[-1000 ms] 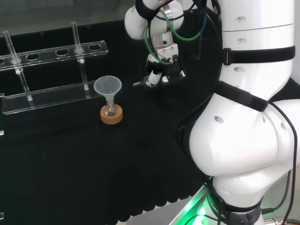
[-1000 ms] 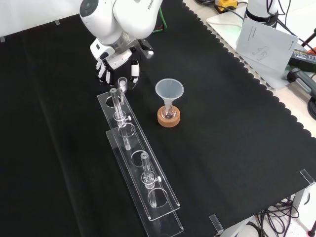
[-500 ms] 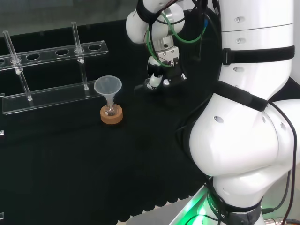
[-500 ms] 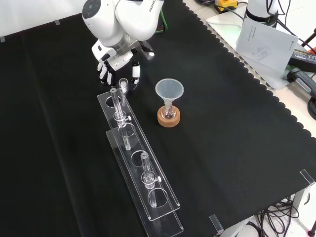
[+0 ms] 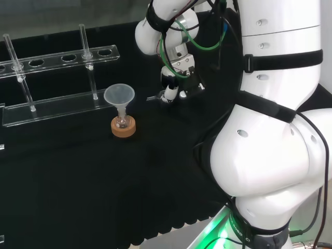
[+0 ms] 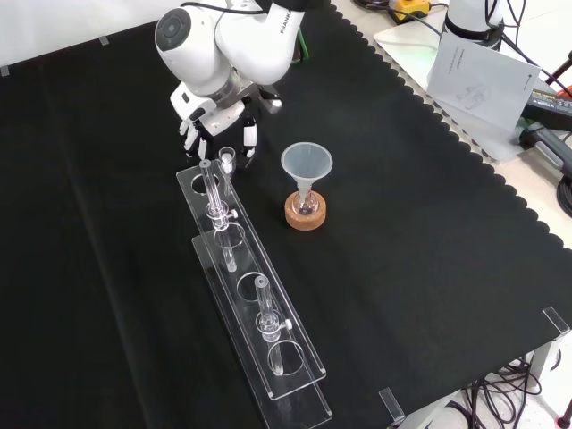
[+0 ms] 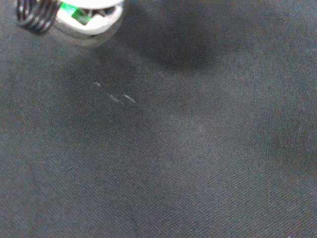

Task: Pick up the weighing funnel.

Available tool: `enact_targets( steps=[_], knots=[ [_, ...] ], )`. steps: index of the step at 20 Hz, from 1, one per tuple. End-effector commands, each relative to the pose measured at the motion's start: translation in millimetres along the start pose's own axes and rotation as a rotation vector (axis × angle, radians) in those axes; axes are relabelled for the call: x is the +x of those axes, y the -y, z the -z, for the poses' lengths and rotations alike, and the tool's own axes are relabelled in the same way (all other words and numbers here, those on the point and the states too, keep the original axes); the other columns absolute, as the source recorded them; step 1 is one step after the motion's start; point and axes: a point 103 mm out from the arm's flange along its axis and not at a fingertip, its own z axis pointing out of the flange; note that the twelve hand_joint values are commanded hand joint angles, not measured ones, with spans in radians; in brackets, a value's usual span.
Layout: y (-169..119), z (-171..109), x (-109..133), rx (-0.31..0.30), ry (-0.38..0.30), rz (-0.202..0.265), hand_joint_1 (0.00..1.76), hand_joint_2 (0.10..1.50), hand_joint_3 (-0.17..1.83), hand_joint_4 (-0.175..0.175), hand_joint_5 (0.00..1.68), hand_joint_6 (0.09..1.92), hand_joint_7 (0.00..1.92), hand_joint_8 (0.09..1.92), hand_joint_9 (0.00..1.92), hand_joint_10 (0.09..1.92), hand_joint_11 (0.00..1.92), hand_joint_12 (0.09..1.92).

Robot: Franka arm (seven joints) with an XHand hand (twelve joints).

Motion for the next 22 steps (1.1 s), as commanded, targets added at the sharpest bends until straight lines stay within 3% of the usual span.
enact_targets(
  steps=[1,5,9,10,12,14,22],
  knots=[
    [0.5,-1.8,-0.5,0.011,0.021,0.002,1.09,0.70,0.64,0.175,1.18,0.82,0.51,0.69,0.79,0.50,0.56,1.22],
    [-0.2,-2.2,-2.1,0.029,0.028,0.001,1.09,0.75,0.56,0.175,1.18,0.80,0.50,0.70,0.79,0.50,0.56,1.22],
    [-0.7,-2.0,-2.5,0.046,0.035,0.009,1.07,0.90,0.27,0.175,1.15,0.76,0.46,0.71,0.76,0.52,0.54,1.24],
    [-0.8,-2.6,-2.2,0.050,0.040,0.011,1.02,0.89,0.23,0.143,1.10,0.72,0.45,0.71,0.74,0.53,0.53,1.24],
    [-0.5,-3.7,-1.3,0.054,0.052,0.016,0.95,0.80,0.30,0.084,1.01,0.67,0.42,0.71,0.71,0.55,0.51,1.25],
    [-0.4,-4.4,-0.2,0.060,0.057,0.020,0.93,0.71,0.44,0.053,0.92,0.67,0.40,0.71,0.69,0.56,0.49,1.26],
    [0.7,-1.6,4.3,0.047,0.082,0.030,0.93,0.62,0.56,0.016,0.76,0.67,0.34,0.70,0.62,0.58,0.45,1.27]
  ],
)
